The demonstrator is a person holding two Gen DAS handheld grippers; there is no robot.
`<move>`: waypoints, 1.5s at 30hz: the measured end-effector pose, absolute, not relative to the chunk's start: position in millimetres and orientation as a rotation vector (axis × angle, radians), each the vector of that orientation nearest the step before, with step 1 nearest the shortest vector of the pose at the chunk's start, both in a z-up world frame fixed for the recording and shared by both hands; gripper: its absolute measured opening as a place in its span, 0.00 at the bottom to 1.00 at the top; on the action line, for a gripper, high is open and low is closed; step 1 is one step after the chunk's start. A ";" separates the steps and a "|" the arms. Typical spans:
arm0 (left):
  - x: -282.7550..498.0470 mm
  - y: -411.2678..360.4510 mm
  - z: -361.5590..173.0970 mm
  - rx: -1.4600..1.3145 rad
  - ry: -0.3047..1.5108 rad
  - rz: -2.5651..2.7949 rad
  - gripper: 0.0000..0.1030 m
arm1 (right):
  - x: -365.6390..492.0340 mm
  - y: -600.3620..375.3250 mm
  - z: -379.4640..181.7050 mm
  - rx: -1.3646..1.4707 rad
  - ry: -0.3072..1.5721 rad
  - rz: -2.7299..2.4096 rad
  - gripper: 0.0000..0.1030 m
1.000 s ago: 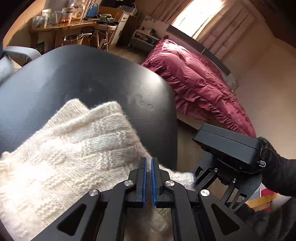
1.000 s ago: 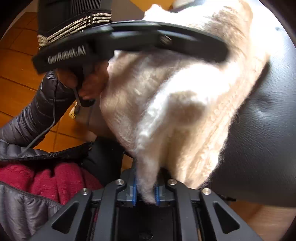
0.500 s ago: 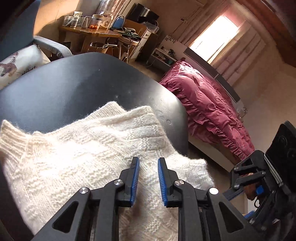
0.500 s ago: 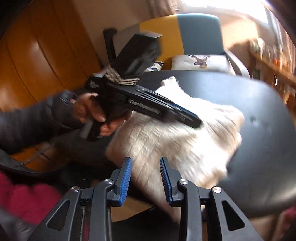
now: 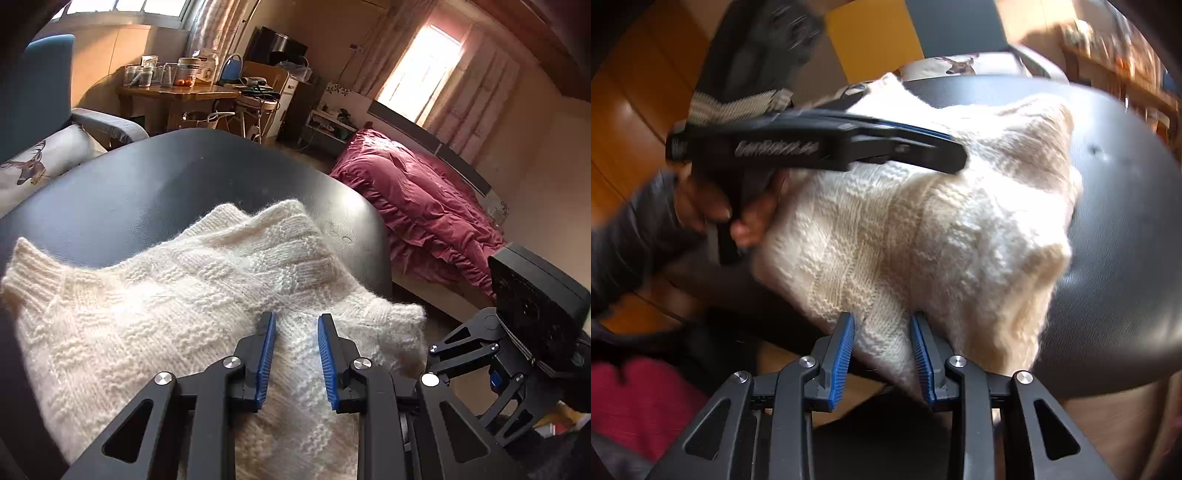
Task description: Fold clothes
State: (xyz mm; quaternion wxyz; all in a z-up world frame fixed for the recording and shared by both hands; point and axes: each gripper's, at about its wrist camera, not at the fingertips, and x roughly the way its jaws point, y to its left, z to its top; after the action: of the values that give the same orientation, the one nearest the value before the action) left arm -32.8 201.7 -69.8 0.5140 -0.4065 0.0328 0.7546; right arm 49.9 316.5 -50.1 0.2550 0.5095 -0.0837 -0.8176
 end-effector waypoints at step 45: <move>24.8 256.6 -59.5 -0.856 0.200 1.798 0.49 | -152.3 394.1 -62.4 1.555 -0.428 -1.881 0.37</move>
State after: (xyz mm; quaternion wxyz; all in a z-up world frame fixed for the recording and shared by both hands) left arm 24.8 256.6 -59.5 0.5396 -0.3601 0.0841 0.7564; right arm -152.3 394.1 -62.4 0.3259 0.5933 -0.1634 -0.7177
